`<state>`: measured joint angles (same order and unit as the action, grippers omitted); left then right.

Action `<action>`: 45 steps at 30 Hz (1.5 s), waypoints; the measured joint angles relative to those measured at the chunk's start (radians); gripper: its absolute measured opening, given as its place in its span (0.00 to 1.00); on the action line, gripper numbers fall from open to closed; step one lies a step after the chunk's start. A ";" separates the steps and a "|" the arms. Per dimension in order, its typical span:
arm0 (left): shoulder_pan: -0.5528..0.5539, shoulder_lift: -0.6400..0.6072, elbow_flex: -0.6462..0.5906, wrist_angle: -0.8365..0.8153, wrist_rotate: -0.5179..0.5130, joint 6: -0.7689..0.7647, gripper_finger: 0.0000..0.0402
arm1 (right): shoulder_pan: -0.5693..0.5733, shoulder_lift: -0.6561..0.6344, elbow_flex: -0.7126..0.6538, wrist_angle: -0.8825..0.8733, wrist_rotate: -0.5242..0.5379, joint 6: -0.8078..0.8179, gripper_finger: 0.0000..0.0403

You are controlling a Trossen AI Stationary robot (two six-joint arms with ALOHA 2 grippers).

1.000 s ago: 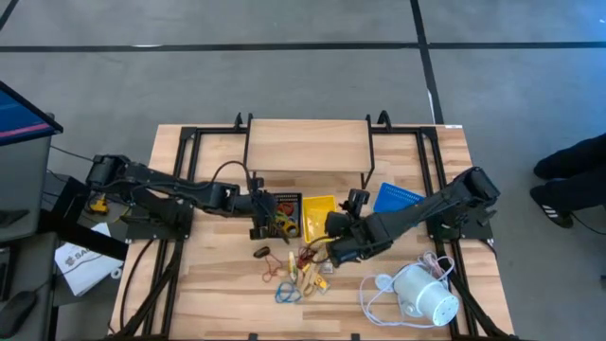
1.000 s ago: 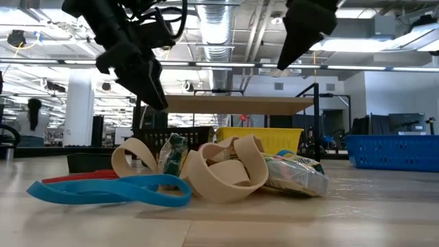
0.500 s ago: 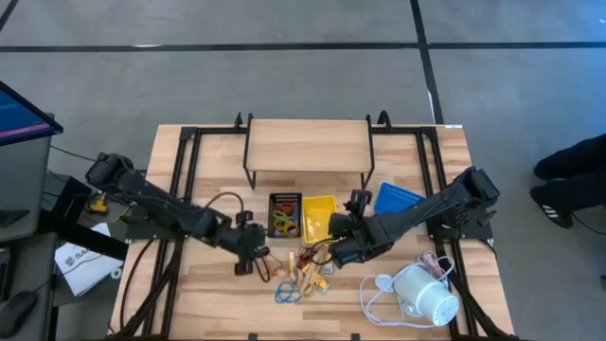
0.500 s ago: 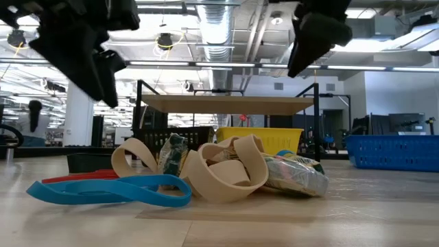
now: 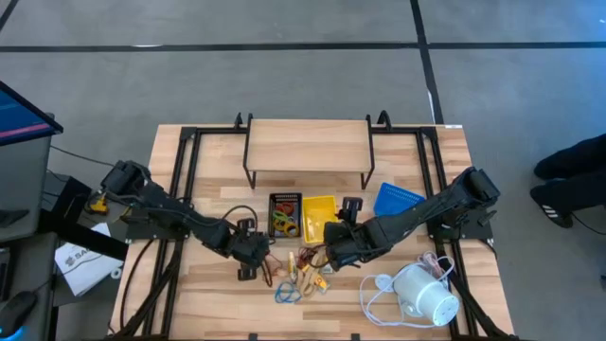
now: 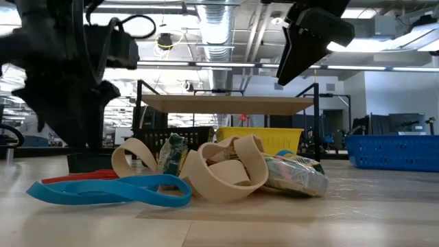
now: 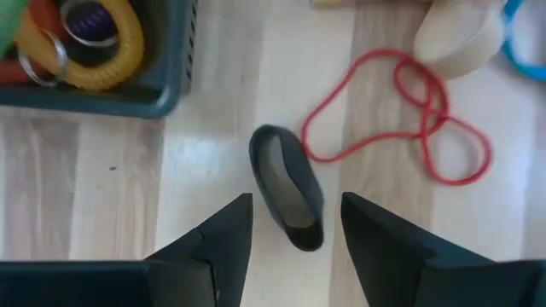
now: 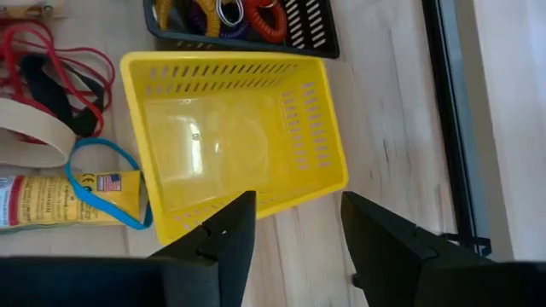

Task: Pick & Place Office Desk Supplies
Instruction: Put the black rubber band into the yellow bin

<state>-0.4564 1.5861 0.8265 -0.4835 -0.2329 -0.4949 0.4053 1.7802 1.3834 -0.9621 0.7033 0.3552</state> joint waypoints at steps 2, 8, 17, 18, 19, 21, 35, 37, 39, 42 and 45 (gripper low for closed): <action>0.004 0.032 0.000 0.006 0.000 0.014 0.43 | -0.001 0.000 0.000 0.001 0.000 -0.004 0.42; 0.003 0.113 0.004 0.059 0.000 0.068 0.39 | -0.001 0.000 0.000 0.005 0.002 -0.007 0.42; 0.003 -0.165 0.005 0.084 -0.168 0.178 0.02 | 0.006 -0.015 -0.001 -0.008 0.139 -0.006 0.40; 0.003 -0.202 0.002 0.109 -0.164 0.202 0.01 | 0.007 -0.021 -0.001 -0.014 0.159 0.002 0.39; 0.004 -0.238 0.002 0.157 -0.161 0.236 0.01 | 0.008 -0.028 -0.001 -0.010 0.188 0.007 0.38; 0.022 -0.304 0.005 0.287 -0.162 0.321 0.01 | 0.007 -0.042 0.000 0.013 0.263 0.008 0.35; 0.234 -0.280 0.005 0.689 0.004 0.599 0.01 | 0.013 -0.294 -0.082 0.571 -0.037 -0.383 0.30; 0.249 -0.269 0.005 0.707 0.006 0.619 0.01 | 0.000 -0.326 -0.108 0.626 -0.107 -0.402 0.30; 0.268 -0.251 0.005 0.760 0.015 0.634 0.01 | -0.017 -0.348 -0.129 0.623 -0.125 -0.393 0.30; 0.290 -0.233 0.005 0.852 0.088 0.647 0.01 | -0.043 -0.354 -0.158 0.627 -0.130 -0.374 0.30; 0.307 -0.215 0.005 0.905 0.131 0.655 0.01 | -0.063 -0.342 -0.166 0.630 -0.156 -0.359 0.30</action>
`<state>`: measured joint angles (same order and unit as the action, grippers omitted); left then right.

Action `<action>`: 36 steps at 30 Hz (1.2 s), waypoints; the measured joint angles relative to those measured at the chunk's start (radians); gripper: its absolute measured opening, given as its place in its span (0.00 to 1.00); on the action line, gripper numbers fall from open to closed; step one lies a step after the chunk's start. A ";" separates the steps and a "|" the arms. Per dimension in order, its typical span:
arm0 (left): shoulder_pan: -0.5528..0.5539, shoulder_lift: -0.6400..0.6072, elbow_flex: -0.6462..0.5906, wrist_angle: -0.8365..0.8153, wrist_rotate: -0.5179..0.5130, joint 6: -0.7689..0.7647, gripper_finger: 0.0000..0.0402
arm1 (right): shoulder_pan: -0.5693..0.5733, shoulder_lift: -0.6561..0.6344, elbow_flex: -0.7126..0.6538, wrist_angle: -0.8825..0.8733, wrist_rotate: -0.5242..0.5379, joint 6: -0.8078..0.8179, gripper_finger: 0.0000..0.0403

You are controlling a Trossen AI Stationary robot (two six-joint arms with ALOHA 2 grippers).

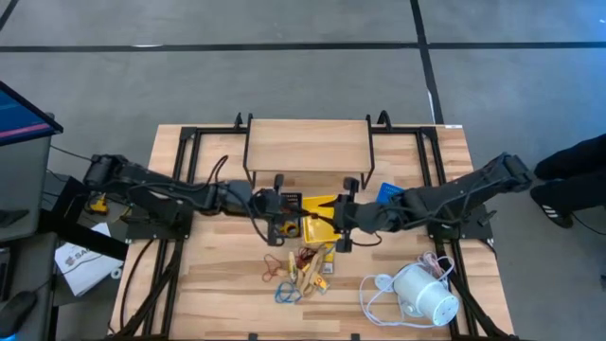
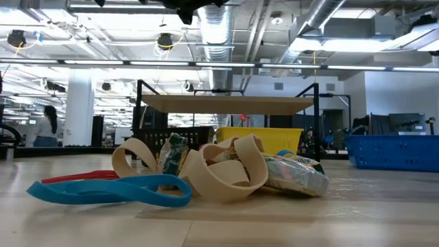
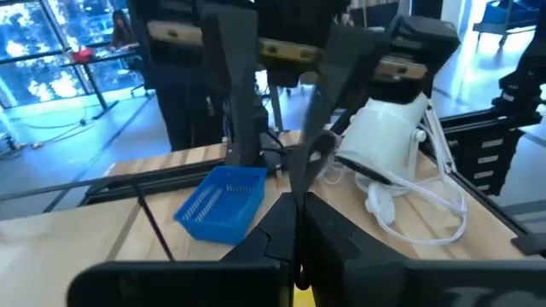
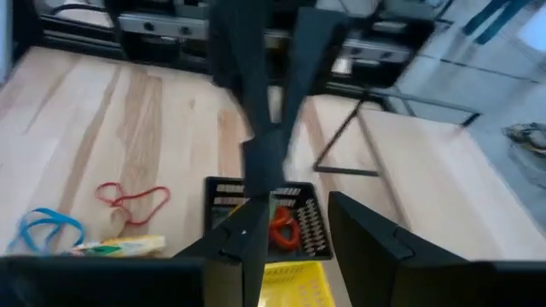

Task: Pick & Place Office Desk Supplies
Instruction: Put the black rubber band into the yellow bin

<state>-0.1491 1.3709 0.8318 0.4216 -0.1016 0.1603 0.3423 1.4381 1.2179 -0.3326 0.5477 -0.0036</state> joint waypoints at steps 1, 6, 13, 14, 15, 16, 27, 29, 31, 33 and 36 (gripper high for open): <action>0.006 0.005 0.000 0.013 0.003 0.008 0.01 | -0.003 0.003 0.000 -0.002 -0.005 0.002 0.30; 0.017 0.006 0.000 0.000 0.004 0.015 0.01 | -0.004 0.014 0.000 0.004 -0.006 -0.004 0.30; 0.028 0.013 0.000 0.001 0.004 0.019 0.01 | -0.004 0.015 0.000 0.041 -0.034 -0.005 0.30; 0.028 0.019 0.000 0.005 0.004 0.019 0.01 | -0.003 0.015 0.000 0.041 -0.034 -0.005 0.30; 0.028 0.021 -0.001 -0.001 0.004 0.019 0.01 | -0.003 0.015 0.000 0.041 -0.035 -0.005 0.30; 0.028 0.021 -0.002 0.001 0.004 0.019 0.01 | -0.003 0.015 0.000 0.042 -0.035 -0.005 0.30; 0.021 0.059 0.000 0.095 0.031 0.019 0.01 | -0.012 0.015 0.000 0.044 -0.053 0.002 0.29; 0.021 0.059 0.000 0.098 0.032 0.019 0.01 | -0.016 0.015 0.000 0.031 -0.052 0.004 0.29; 0.017 0.059 0.000 0.107 0.044 0.018 0.01 | -0.018 0.015 0.000 0.029 -0.052 0.003 0.29; 0.017 0.059 0.000 0.104 0.048 0.018 0.01 | -0.018 0.015 0.000 0.028 -0.052 0.001 0.28; 0.017 0.059 0.000 0.101 0.048 0.018 0.01 | -0.018 0.015 0.000 0.027 -0.052 -0.004 0.21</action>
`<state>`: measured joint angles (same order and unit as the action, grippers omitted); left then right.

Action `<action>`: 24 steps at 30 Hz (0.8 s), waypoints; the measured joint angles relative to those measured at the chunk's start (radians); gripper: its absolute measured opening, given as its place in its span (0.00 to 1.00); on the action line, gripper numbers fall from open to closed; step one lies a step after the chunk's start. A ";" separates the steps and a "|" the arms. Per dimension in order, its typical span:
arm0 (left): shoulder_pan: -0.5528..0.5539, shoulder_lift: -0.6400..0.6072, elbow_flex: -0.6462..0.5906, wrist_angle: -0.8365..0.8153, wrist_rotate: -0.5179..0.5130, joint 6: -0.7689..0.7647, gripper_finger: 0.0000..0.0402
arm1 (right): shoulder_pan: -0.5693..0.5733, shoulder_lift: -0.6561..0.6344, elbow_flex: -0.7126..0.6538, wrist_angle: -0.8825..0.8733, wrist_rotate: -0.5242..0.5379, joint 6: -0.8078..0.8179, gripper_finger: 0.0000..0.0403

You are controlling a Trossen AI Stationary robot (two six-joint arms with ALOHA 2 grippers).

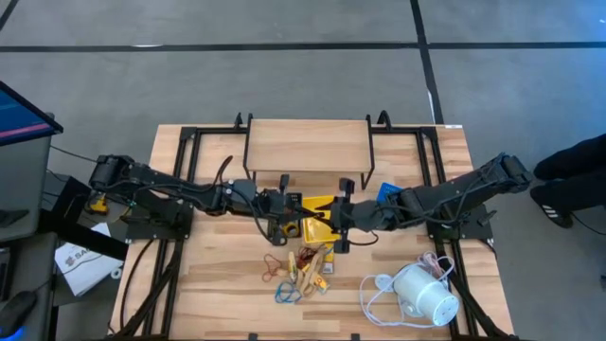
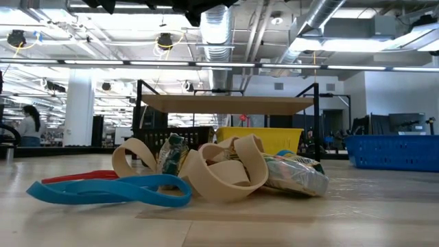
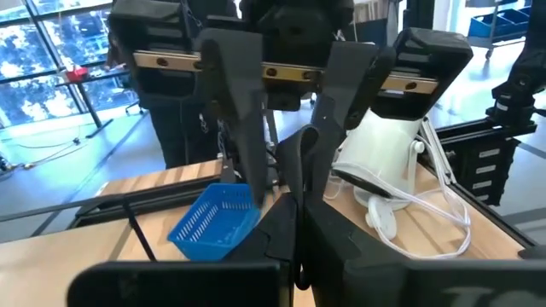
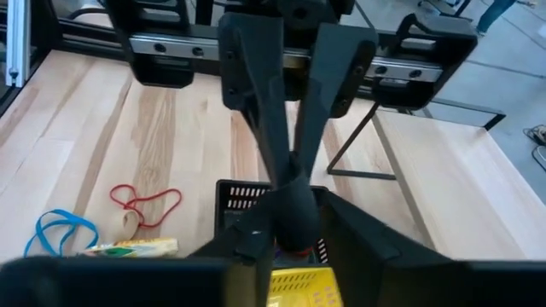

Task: Pick & Place Office Desk Supplies
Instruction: Put the black rubber band into the yellow bin

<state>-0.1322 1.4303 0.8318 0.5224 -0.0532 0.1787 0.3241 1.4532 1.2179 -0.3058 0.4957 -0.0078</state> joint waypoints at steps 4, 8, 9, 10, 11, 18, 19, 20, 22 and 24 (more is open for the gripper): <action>0.000 0.000 0.000 -0.004 -0.005 0.008 0.04 | -0.004 0.000 0.000 -0.006 0.019 -0.019 0.03; 0.001 -0.011 0.001 -0.083 -0.009 0.078 0.14 | -0.006 0.002 0.000 -0.081 0.104 -0.002 0.01; -0.001 -0.024 -0.002 -0.116 -0.005 0.093 0.16 | -0.011 0.002 0.000 -0.108 0.126 0.022 0.01; -0.002 -0.033 -0.002 -0.126 -0.001 0.105 0.19 | -0.019 0.008 -0.001 -0.124 0.134 0.035 0.01; -0.002 -0.045 -0.001 -0.138 0.000 0.117 0.22 | -0.027 0.015 -0.008 -0.124 0.138 0.039 0.01; -0.002 -0.195 0.000 -0.308 -0.005 0.127 0.39 | -0.093 0.114 -0.019 -0.127 0.021 0.053 0.00; -0.002 -0.224 0.000 -0.332 -0.017 0.120 0.40 | -0.109 0.136 -0.020 -0.142 -0.017 0.054 0.00; -0.003 -0.253 0.000 -0.361 -0.029 0.107 0.41 | -0.125 0.161 -0.020 -0.152 -0.054 0.061 0.00; -0.013 -0.301 0.000 -0.416 -0.051 0.099 0.42 | -0.156 0.207 -0.020 -0.171 -0.146 0.090 0.01; -0.027 -0.341 0.000 -0.454 -0.079 0.096 0.42 | -0.182 0.259 -0.020 -0.192 -0.201 0.126 0.03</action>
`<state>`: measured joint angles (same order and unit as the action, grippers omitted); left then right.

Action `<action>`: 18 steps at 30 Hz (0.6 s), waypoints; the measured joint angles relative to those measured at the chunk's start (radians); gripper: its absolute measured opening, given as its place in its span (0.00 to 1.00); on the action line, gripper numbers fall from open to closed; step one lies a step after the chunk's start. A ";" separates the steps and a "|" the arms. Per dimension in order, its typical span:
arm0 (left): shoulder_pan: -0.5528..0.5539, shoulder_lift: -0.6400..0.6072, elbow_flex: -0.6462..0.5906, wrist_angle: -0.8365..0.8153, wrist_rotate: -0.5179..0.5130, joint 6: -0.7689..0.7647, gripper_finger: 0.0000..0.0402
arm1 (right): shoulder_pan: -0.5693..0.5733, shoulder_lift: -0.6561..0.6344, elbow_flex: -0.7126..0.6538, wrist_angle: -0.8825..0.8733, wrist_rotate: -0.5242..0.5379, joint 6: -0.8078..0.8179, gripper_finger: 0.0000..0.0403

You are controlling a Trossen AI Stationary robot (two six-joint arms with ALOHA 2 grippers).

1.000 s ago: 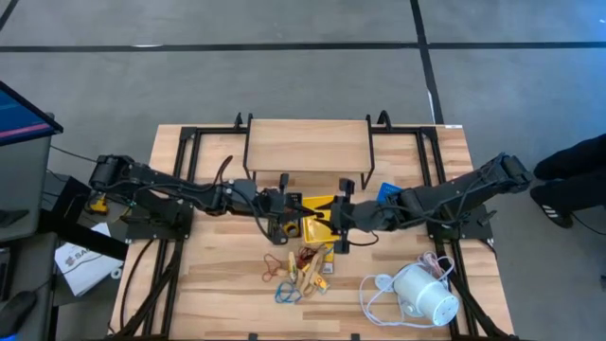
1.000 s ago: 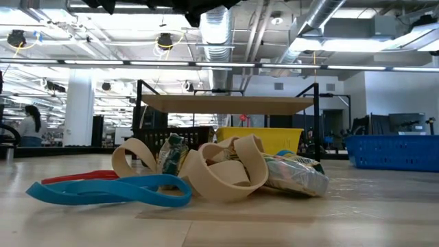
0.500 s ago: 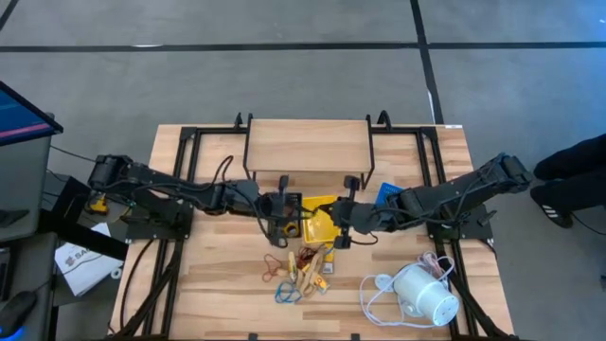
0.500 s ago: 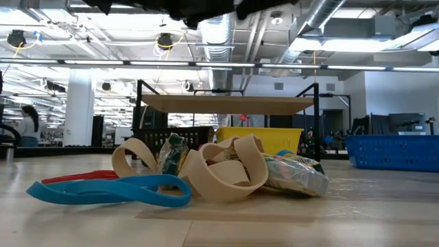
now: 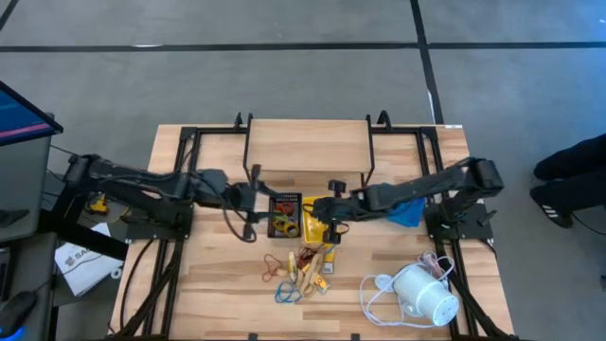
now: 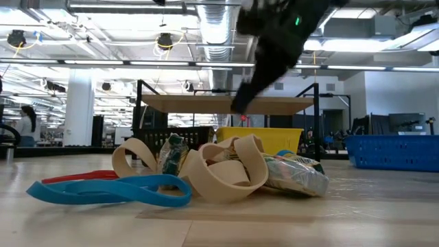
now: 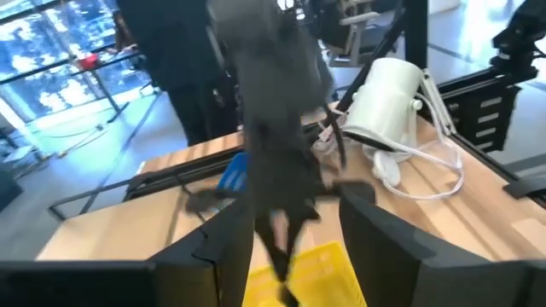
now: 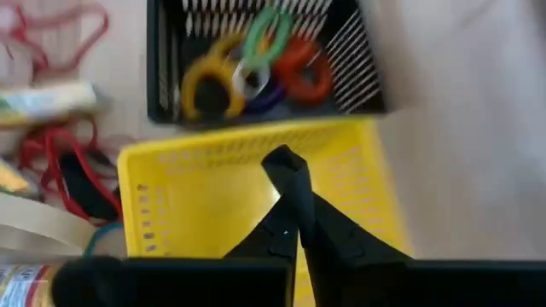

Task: Pick & Place Office Desk Supplies
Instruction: Put the black rubber band into the yellow bin

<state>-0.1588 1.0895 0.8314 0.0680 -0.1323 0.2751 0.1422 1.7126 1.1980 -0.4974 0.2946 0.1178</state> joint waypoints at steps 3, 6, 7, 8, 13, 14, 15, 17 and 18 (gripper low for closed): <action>-0.028 -0.033 -0.003 -0.030 -0.046 0.001 0.40 | -0.023 0.044 -0.003 -0.066 -0.006 0.015 0.11; -0.047 -0.050 -0.012 -0.059 -0.070 0.001 0.40 | -0.030 0.028 -0.001 -0.071 -0.005 0.031 0.22; -0.050 -0.047 -0.010 -0.060 -0.073 0.001 0.40 | -0.030 0.014 0.002 -0.067 -0.003 0.039 0.26; -0.054 -0.048 -0.011 -0.080 -0.082 0.001 0.40 | -0.027 -0.005 0.002 -0.069 -0.005 0.041 0.29; -0.060 -0.017 -0.012 -0.119 -0.090 -0.003 0.40 | 0.004 -0.106 0.010 -0.054 -0.011 0.059 0.45; -0.060 -0.007 -0.011 -0.116 -0.090 -0.003 0.40 | 0.009 -0.116 0.009 -0.060 -0.016 0.060 0.48; -0.059 0.000 -0.011 -0.119 -0.090 -0.003 0.40 | 0.008 -0.119 0.009 -0.062 -0.035 0.065 0.51; -0.059 0.008 -0.012 -0.117 -0.095 -0.003 0.40 | 0.003 -0.118 0.009 -0.057 -0.066 0.075 0.56; -0.059 0.013 -0.011 -0.113 -0.097 -0.003 0.40 | -0.001 -0.112 0.009 -0.065 -0.066 0.087 0.58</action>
<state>-0.2180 1.1025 0.8200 -0.0450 -0.2291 0.2726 0.1410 1.6009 1.2068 -0.5621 0.2283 0.2044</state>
